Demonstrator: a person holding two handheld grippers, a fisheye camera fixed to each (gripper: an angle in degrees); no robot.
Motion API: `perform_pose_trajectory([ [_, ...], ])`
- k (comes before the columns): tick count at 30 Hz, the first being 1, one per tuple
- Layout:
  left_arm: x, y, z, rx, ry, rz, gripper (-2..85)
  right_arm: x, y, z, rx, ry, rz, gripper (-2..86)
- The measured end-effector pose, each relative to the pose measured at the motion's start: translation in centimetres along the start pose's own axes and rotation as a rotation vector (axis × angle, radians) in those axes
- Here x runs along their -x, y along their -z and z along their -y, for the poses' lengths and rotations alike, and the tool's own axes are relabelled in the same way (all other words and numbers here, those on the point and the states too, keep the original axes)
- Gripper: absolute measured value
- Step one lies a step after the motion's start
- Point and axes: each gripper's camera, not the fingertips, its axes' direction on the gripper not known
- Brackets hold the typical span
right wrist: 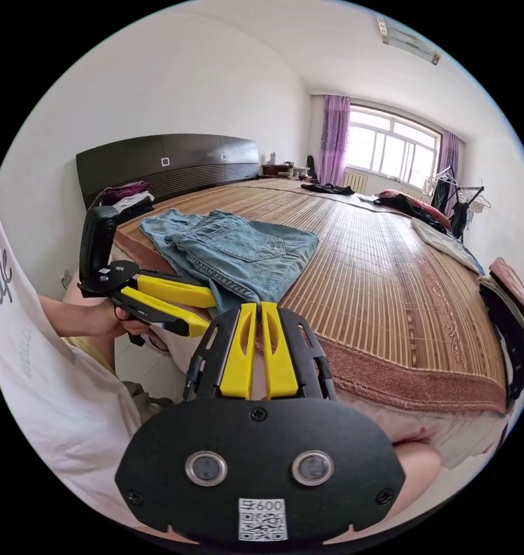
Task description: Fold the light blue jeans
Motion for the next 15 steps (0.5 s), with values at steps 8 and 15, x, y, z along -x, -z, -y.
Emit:
perform_pose_trajectory([
  [8,8.5,1.0,-5.1,-0.06,-0.023,0.015,9.0,2.5,4.0,0.1,0.003,-0.027,0.031,-0.9],
  [15,13.8,1.5,-8.4,0.047,-0.099,-0.078,3.2,-0.2,10.9,0.7,-0.184,-0.204,0.165,-0.8],
])
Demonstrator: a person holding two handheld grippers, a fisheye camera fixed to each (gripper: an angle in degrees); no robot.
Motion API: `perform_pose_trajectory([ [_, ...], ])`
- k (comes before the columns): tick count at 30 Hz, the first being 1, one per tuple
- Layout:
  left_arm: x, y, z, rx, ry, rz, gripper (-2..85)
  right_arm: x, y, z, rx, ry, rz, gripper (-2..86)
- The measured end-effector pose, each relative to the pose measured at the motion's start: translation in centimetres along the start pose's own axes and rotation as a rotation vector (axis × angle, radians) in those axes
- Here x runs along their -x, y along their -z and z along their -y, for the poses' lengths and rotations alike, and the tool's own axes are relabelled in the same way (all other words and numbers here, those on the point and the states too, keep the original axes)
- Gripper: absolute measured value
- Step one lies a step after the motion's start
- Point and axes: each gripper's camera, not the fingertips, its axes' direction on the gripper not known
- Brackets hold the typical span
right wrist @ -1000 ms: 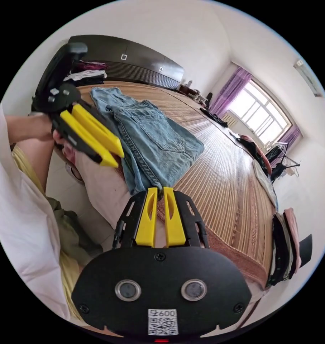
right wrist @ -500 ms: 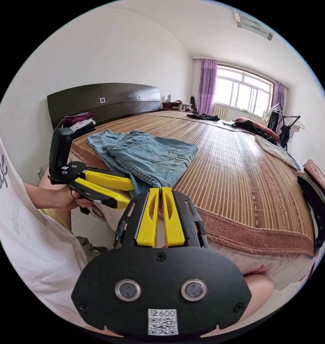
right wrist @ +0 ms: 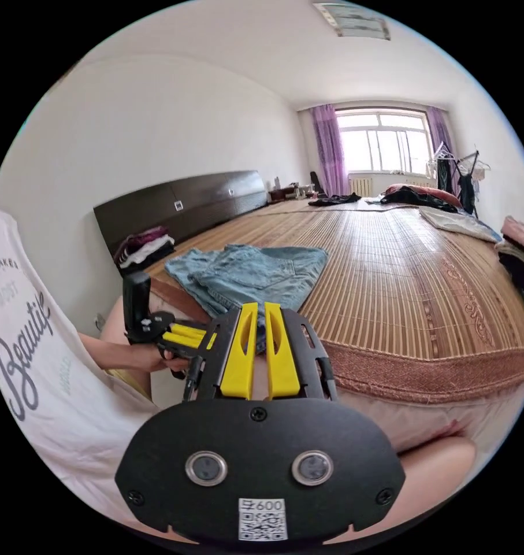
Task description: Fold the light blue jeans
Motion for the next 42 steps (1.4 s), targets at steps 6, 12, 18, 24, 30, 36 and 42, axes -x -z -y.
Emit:
perform_pose_trajectory([
  [6,1.9,3.9,-2.4,-0.101,-0.045,0.158,4.9,2.5,-4.8,4.8,0.123,0.047,-0.059,-0.8],
  [12,6.4,6.7,-3.7,-0.078,-0.054,0.291,9.3,7.1,-6.1,2.6,0.135,0.066,0.059,-0.1],
  [18,10.3,7.9,-4.6,-0.095,-0.057,0.302,10.5,18.4,-6.7,-2.9,0.306,0.351,-0.034,1.8],
  [24,12.8,8.6,-5.5,-0.059,-0.091,0.318,11.8,23.6,-11.0,-6.0,0.42,0.43,-0.258,-0.2],
  [30,14.7,9.2,-5.2,-0.094,-0.15,0.359,12.0,24.0,-9.7,-3.6,0.371,0.312,-0.2,-0.8],
  [36,18.5,9.0,-3.2,-0.159,-0.111,0.321,12.6,23.7,-8.4,-2.2,0.335,0.238,-0.136,-0.8],
  [42,23.6,6.6,-1.5,-0.132,-0.055,0.204,12.4,24.8,-8.6,-1.1,0.338,0.243,-0.148,-0.8],
])
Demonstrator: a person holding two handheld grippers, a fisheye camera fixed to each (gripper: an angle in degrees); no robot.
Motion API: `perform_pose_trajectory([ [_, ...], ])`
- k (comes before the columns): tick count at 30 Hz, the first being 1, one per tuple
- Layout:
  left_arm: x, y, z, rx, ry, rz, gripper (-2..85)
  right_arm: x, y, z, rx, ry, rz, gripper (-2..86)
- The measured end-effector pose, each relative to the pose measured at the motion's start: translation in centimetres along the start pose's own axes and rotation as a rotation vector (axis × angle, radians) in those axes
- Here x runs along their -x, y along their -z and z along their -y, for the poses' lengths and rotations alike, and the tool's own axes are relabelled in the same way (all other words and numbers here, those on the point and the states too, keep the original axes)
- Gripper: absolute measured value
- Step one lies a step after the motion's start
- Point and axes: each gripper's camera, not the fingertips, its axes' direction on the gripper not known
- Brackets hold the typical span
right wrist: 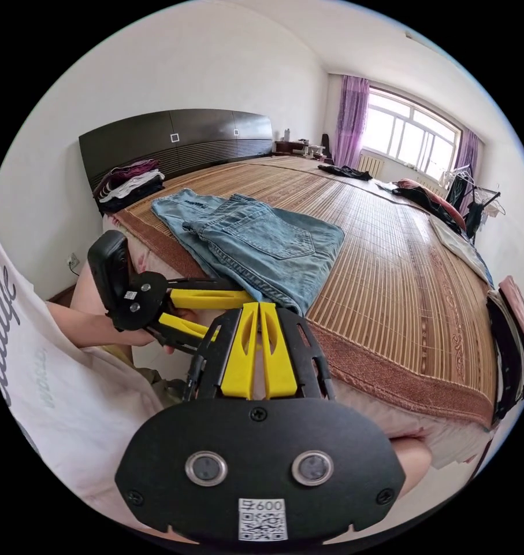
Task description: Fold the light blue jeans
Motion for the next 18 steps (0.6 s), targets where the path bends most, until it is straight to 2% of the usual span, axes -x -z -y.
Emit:
perform_pose_trajectory([
  [3,1.3,-0.9,0.4,-0.035,0.008,-0.052,10.6,-0.6,0.8,0.6,-0.005,-0.003,0.033,-0.8],
  [5,2.5,-1.9,0.4,-0.018,0.038,-0.049,7.9,-2.9,4.1,0.8,-0.133,-0.037,0.142,-0.8],
  [8,3.6,-2.5,0.6,-0.039,0.049,-0.06,5.6,-8.7,5.7,1.9,-0.246,-0.248,0.192,-0.8],
  [10,4.1,-3.2,0.8,-0.044,0.06,-0.068,5.0,-10.8,2.7,3.9,-0.143,-0.284,0.138,-0.9],
  [15,5.7,-4.9,1.8,-0.04,0.137,-0.139,4.9,-11.8,-7.2,7.0,0.063,-0.21,0.021,-0.9],
  [18,4.4,-6.3,2.2,0.006,0.115,-0.104,3.7,-12.4,-7.0,7.0,0.009,-0.224,0.02,-0.9],
])
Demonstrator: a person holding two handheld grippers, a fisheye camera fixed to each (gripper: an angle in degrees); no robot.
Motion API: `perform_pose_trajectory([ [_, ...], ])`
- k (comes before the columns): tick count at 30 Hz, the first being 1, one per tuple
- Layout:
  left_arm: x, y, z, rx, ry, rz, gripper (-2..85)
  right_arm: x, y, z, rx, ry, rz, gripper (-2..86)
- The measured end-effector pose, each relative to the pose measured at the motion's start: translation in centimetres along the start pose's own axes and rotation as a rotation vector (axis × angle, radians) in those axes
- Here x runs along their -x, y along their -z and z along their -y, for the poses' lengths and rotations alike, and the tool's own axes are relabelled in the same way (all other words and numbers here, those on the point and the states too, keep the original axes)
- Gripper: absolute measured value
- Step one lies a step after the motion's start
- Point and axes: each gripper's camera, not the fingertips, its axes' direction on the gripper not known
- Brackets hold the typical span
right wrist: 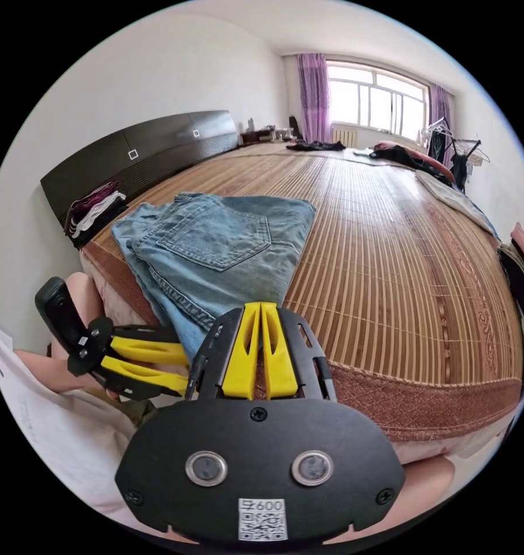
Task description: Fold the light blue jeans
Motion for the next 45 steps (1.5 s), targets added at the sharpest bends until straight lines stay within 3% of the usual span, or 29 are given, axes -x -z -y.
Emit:
perform_pose_trajectory([
  [13,-5.3,-7.0,0.9,0.036,0.052,0.094,0.9,-2.1,2.4,1.7,-0.035,-0.028,0.027,-0.9],
  [14,-7.3,-8.1,1.1,0.113,-0.1,-0.058,0.8,-2.5,2.8,1.6,-0.047,-0.045,0.038,-0.9],
  [16,-10.3,-9.8,1.3,0.264,-0.2,-0.135,0.8,-3.1,3.8,1.2,-0.076,-0.064,0.053,-0.9],
  [21,-12.4,-9.2,8.4,0.144,-0.422,0.223,0.8,-1.2,10.1,-2.9,-0.256,-0.064,0.025,-0.9],
  [26,-3.6,-18.1,23.5,0.188,-0.368,0.509,0.7,2.6,11.4,-6.0,-0.25,0.015,0.07,-0.9],
  [27,-2.1,-20.1,24.8,0.226,-0.34,0.507,0.7,2.8,11.3,-6.3,-0.243,0.025,0.076,-0.9],
  [29,3.5,-29.3,28.4,0.464,-0.199,0.355,0.7,3.2,10.2,-7.2,-0.208,0.026,0.068,-0.9],
  [33,7.5,-41.4,26.3,0.712,-0.052,0.282,0.6,2.5,10.6,-7.6,-0.206,0.033,0.079,-0.9],
  [37,3.3,-44.4,24.7,0.636,-0.123,0.367,0.6,1.7,12.0,-5.5,-0.125,0.066,0.107,-0.9],
  [42,-3.5,-48.8,23.5,0.664,-0.299,0.526,0.5,-0.6,16.8,-2.6,-0.271,0.041,0.072,-0.9],
  [45,-6.6,-49.5,25.5,0.644,-0.316,0.546,0.6,-2.6,13.3,-0.6,-0.163,0.014,0.032,-0.9],
])
